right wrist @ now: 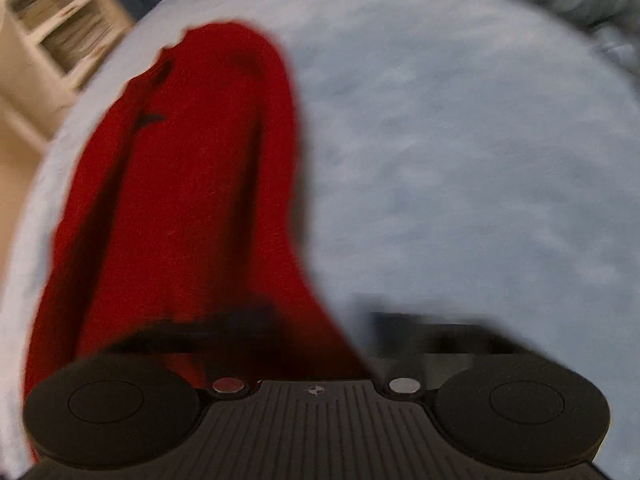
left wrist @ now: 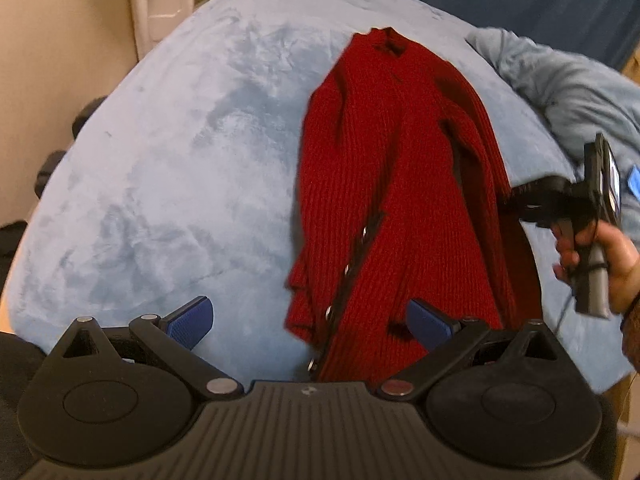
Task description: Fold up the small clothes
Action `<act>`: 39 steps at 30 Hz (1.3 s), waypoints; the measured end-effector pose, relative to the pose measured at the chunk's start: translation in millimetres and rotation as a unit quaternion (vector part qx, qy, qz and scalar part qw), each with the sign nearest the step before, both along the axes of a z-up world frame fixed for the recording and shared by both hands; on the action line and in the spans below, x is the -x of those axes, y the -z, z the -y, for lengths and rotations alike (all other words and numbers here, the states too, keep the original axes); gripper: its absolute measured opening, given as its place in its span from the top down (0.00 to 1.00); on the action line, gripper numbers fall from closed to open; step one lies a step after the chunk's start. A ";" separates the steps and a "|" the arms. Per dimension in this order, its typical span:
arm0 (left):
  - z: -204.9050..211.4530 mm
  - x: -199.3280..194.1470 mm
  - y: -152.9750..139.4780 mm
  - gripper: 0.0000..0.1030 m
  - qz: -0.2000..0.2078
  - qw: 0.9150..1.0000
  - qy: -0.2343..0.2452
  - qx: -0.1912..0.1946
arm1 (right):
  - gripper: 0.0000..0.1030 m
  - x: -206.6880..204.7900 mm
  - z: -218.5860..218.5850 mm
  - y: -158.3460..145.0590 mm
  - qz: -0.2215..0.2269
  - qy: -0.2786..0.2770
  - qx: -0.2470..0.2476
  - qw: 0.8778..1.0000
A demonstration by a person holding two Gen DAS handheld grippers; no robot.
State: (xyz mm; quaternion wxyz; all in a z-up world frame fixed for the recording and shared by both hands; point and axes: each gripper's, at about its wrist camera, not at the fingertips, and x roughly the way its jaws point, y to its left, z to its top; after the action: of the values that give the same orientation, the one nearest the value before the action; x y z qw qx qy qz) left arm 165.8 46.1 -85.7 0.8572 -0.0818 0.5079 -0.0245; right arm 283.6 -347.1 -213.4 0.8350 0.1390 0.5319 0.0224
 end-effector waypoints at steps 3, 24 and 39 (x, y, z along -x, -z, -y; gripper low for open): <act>4.8 -18.0 2.5 0.00 -0.005 1.000 -0.003 -0.011 | 0.93 -21.0 11.6 -19.0 0.008 -0.017 0.126 0.992; 68.4 -94.9 11.7 0.00 0.017 0.997 0.073 -0.013 | 0.25 84.7 66.4 -54.6 0.112 0.153 0.102 0.976; 18.7 -178.4 -14.1 0.93 0.056 0.994 0.010 -0.089 | 0.25 140.2 -16.0 -58.7 0.089 0.049 0.018 0.995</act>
State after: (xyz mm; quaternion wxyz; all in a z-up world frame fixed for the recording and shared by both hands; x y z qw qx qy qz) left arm 344.2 27.4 -71.6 0.8877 0.0019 0.4603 0.0077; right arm 143.4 -331.0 -154.7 0.8816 0.1468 0.4483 -0.0156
